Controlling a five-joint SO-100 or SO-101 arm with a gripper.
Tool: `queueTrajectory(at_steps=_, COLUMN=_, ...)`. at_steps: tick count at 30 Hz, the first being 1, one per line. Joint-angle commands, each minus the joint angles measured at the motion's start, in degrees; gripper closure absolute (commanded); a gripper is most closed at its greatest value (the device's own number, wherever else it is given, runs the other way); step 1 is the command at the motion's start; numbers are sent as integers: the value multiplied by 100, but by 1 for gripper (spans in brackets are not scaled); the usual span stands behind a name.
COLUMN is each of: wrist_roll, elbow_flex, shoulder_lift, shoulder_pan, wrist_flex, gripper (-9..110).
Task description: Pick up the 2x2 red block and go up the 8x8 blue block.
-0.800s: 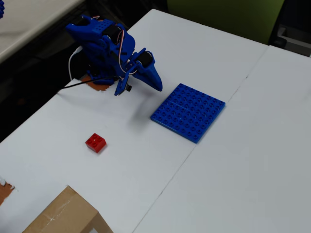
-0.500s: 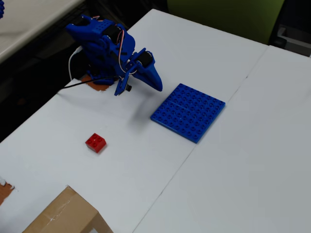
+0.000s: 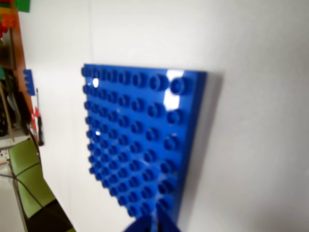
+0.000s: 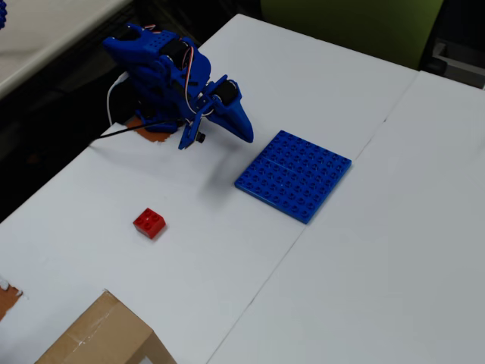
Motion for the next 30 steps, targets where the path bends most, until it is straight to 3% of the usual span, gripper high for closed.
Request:
queueTrajectory(at_steps=1, wrist_roll=-35, elbow_flex=35, shoulder_lift=62, shoulder_pan=-44, wrist_flex=-26, gripper=101)
queueTrajectory(at_steps=30, wrist_roll=26, elbow_flex=35, shoulder_lift=62, shoulder_pan=18, wrist_flex=-35, gripper=101)
